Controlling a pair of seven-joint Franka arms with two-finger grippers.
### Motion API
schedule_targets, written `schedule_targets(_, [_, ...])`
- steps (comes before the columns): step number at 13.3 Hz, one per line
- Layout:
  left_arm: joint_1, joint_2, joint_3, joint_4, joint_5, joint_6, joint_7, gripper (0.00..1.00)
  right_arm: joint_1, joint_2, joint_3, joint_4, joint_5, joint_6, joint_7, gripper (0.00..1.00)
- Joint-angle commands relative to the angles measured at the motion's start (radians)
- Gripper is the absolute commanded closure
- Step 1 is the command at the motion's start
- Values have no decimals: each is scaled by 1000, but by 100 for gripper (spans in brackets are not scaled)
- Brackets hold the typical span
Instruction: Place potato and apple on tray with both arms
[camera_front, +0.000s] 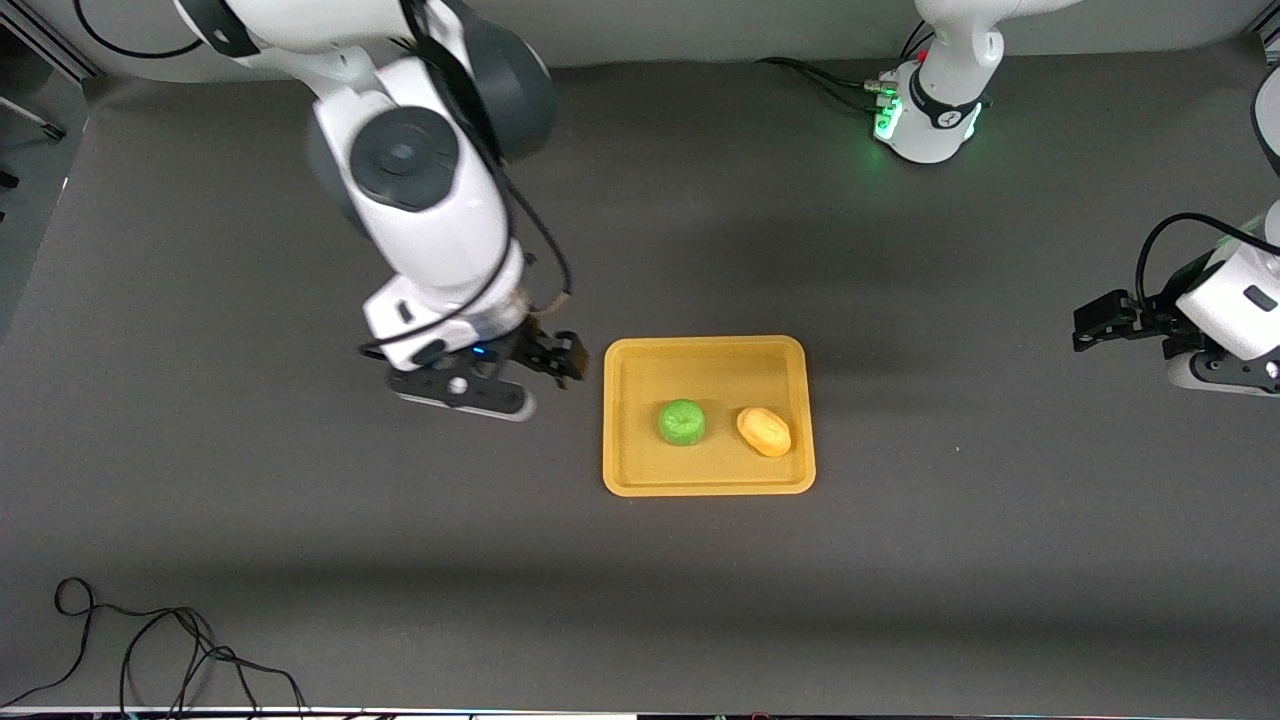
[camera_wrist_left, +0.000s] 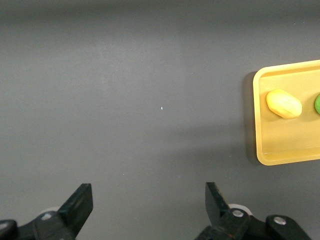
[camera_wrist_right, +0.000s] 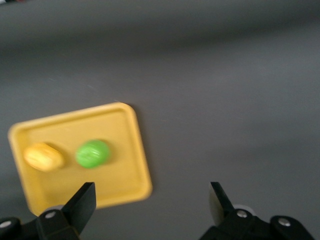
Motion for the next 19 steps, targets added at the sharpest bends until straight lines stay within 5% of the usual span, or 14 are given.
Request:
schedule_targets(1, [0, -8, 1, -11, 9, 3, -1, 0, -8, -137, -88, -151, -52, -66, -202, 0])
schedule_targets(4, [0, -6, 1, -12, 9, 5, -1, 0, -56, -284, -165, -318, -47, -45, -386, 0])
schedule_targets(6, [1, -6, 3, -12, 9, 5, -1, 0, -137, -394, -163, -447, -46, -1, -503, 0])
schedule_targets(11, [1, -5, 3, -12, 9, 6, -1, 0, -459, -600, -44, -720, -43, 114, -727, 0])
schedule_targets(19, [3, -6, 4, -9, 9, 11, -1, 0, -516, -564, -47, -705, -14, 118, -753, 0])
